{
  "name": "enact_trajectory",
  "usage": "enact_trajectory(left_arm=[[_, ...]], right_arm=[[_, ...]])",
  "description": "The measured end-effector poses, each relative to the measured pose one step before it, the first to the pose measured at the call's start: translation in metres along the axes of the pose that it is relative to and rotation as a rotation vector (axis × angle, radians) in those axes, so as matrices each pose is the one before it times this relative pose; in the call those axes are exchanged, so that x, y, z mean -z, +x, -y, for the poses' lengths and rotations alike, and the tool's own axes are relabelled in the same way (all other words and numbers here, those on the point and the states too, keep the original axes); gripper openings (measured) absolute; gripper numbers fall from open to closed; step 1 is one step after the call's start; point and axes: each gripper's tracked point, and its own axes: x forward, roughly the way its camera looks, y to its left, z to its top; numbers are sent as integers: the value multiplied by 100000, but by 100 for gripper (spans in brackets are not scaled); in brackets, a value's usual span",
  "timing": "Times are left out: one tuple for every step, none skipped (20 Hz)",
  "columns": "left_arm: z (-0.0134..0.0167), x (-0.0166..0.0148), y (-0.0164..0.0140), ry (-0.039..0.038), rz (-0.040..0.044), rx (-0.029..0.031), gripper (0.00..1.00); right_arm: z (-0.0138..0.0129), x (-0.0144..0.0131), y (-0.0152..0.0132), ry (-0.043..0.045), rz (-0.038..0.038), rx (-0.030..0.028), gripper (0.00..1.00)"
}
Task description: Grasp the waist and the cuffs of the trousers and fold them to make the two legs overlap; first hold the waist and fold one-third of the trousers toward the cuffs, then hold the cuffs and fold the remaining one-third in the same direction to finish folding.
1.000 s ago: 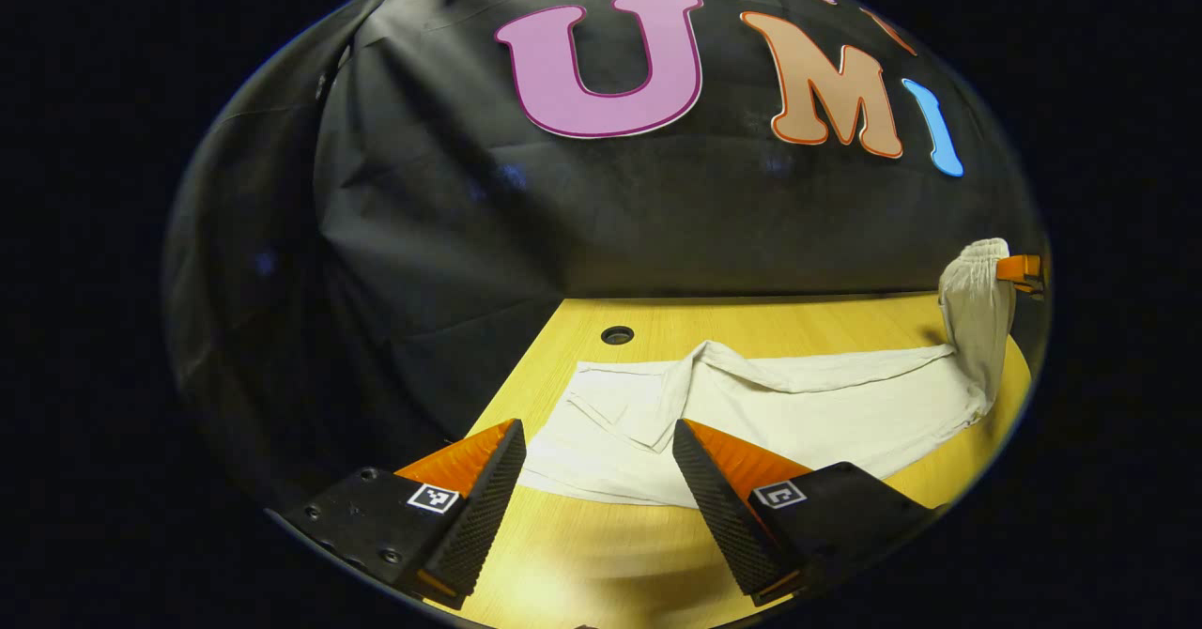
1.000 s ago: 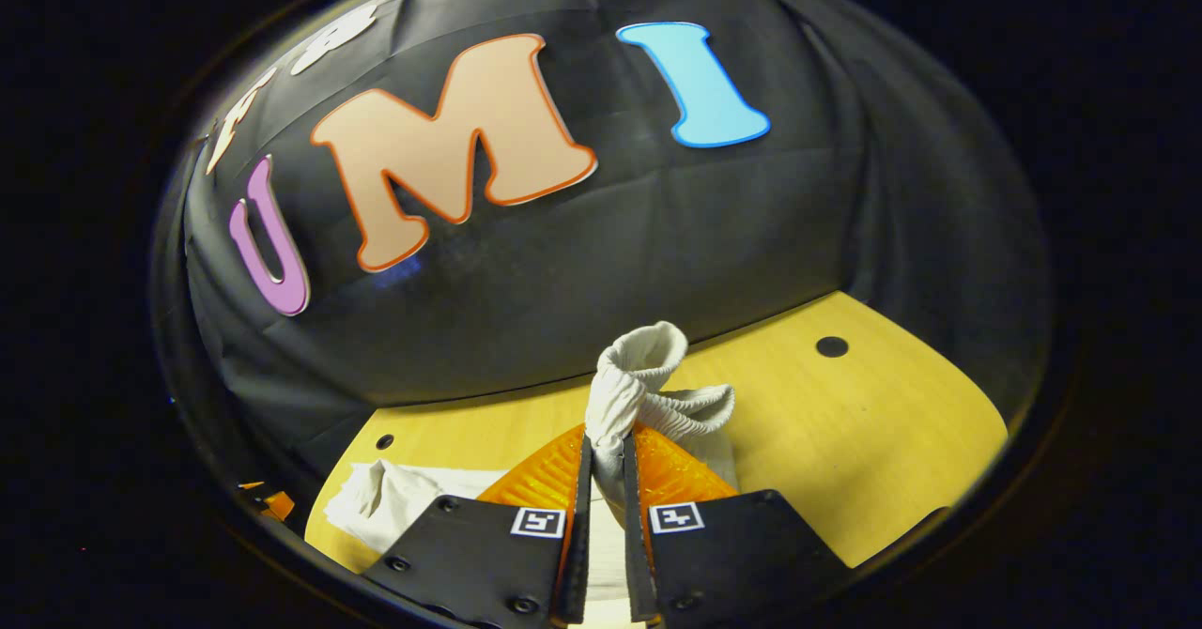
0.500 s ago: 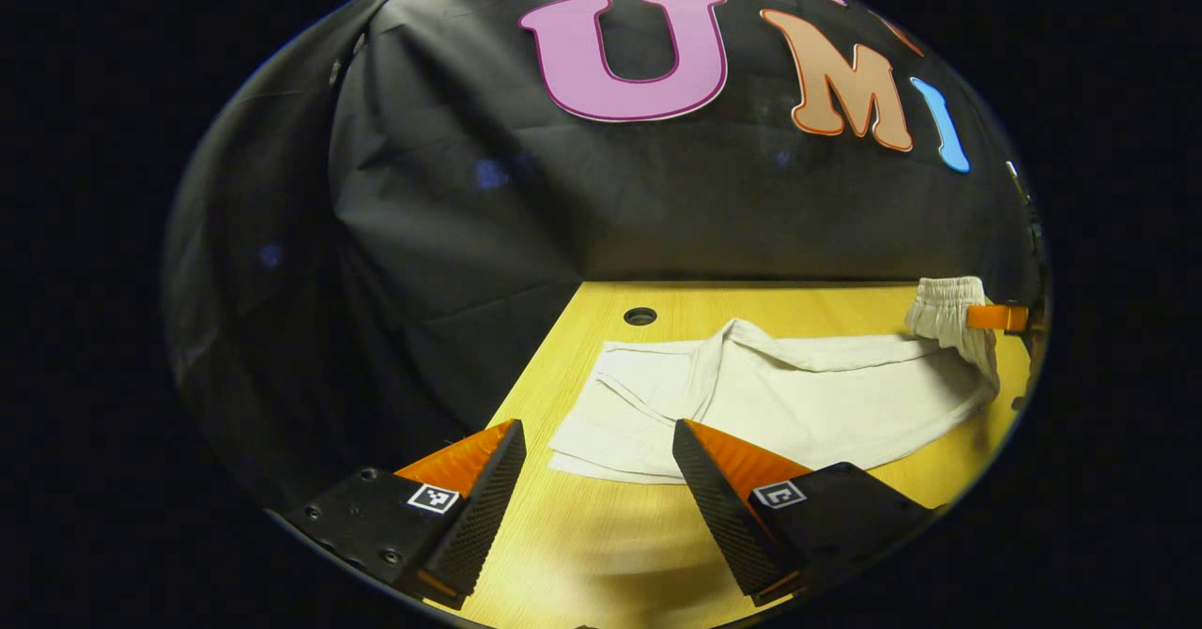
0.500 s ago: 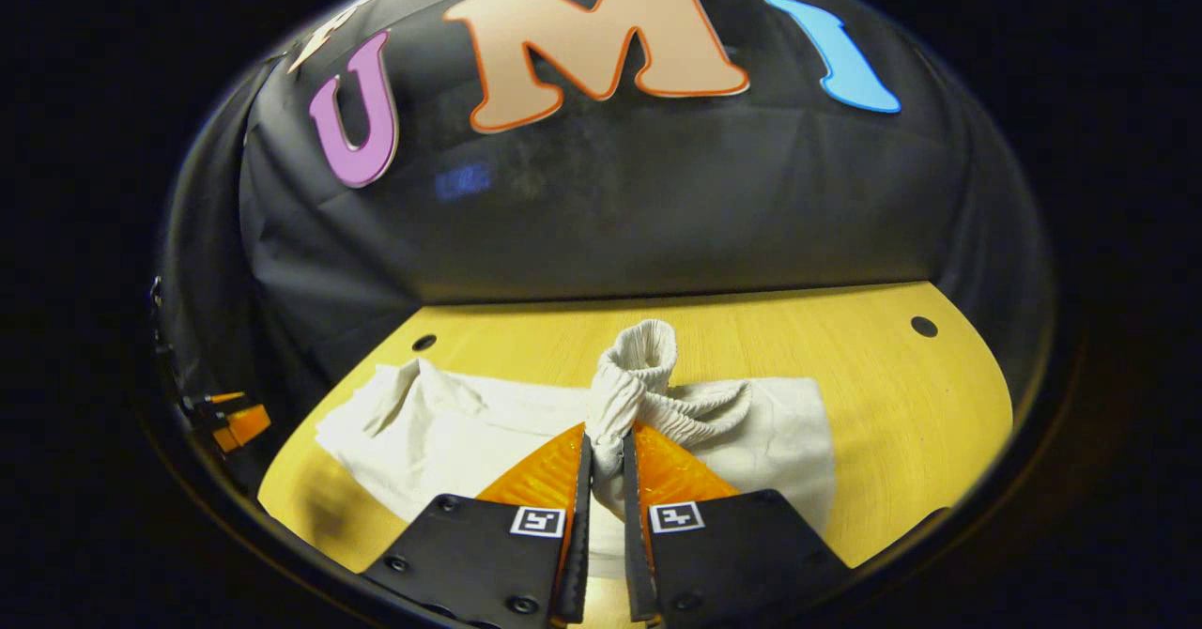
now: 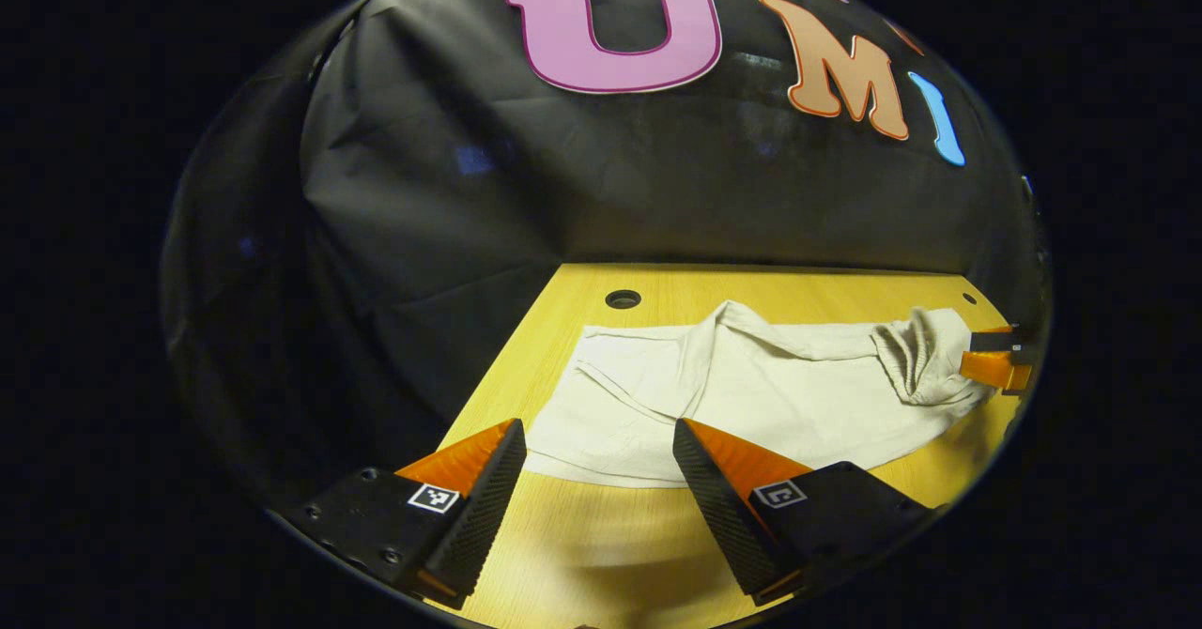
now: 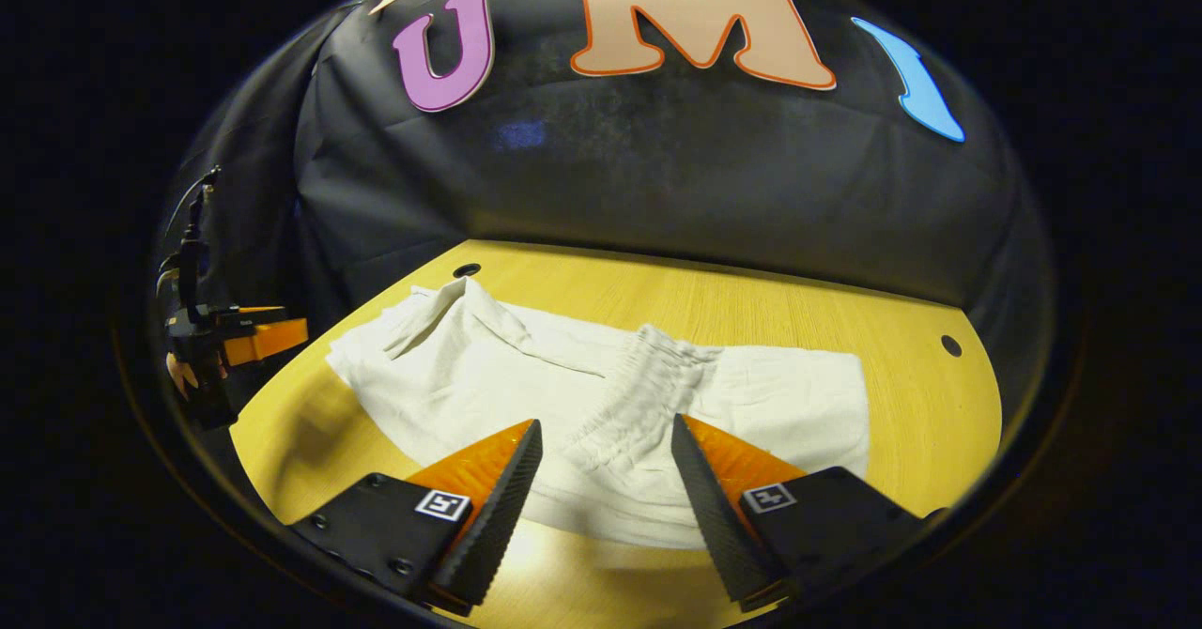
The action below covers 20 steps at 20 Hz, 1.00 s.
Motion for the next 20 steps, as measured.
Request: enact_trajectory(left_arm=[[205, 135, 637, -266, 52, 1487, 97], [-73, 234, 562, 1, -764, 423, 97], [-351, 449, 743, 179, -707, -66, 96], [-362, 359, 702, -173, -662, -145, 96], [-206, 213, 630, -276, -554, -60, 96], [-179, 198, 754, -645, -435, 479, 97], [-376, 388, 607, -687, -439, 66, 97], [-342, 343, 738, -737, -849, -141, 96], [-392, 564, 603, -993, -1144, -717, 96], [-243, 504, 416, -1515, -1193, -286, 96], [-256, 400, 635, -1943, -1670, 118, 96], [-372, 474, 532, -1552, -1475, -182, 96], [-443, 523, 422, -545, -1302, -371, 96], [-137, 525, 254, -233, -1310, -200, 93], [187, 394, 248, -432, -1435, 116, 96], [46, 47, 130, 429, -150, -329, 95], [375, -80, 189, 67, 398, 639, 95], [66, 90, 141, 1084, -691, -809, 96], [91, 238, -248, 786, -960, 537, 96], [348, -409, 164, -91, 1029, 1329, 91]], right_arm=[[-181, 171, 109, 344, -243, 55, 90], [-20, 225, 144, -183, -275, 706, 85], [113, -157, -85, -590, 340, 799, 90], [44, -130, -44, -762, 523, 857, 90], [122, -14, -53, -673, 485, 903, 90], [194, -36, -220, -493, 773, 775, 90], [245, -119, -394, -348, 545, 1176, 89], [175, 81, -50, 12, 193, 1210, 99], [-109, 25, -231, 258, -115, 847, 99], [-20, 209, -215, 505, -415, 828, 99], [-66, 123, -119, 316, -415, 344, 99], [-2, 211, -52, -141, -660, 501, 97], [-28, 164, -21, -389, -596, 273, 99], [37, 173, -166, -256, -789, 167, 99], [27, 161, -127, -128, -803, 125, 99], [-25, 147, -87, -11, -491, 7, 98], [38, 43, -85, -110, -488, -5, 97], [27, 138, 19, -345, -315, 59, 97], [89, -5, -30, -408, -87, -102, 99], [145, -16, -155, -276, -51, 142, 98]])
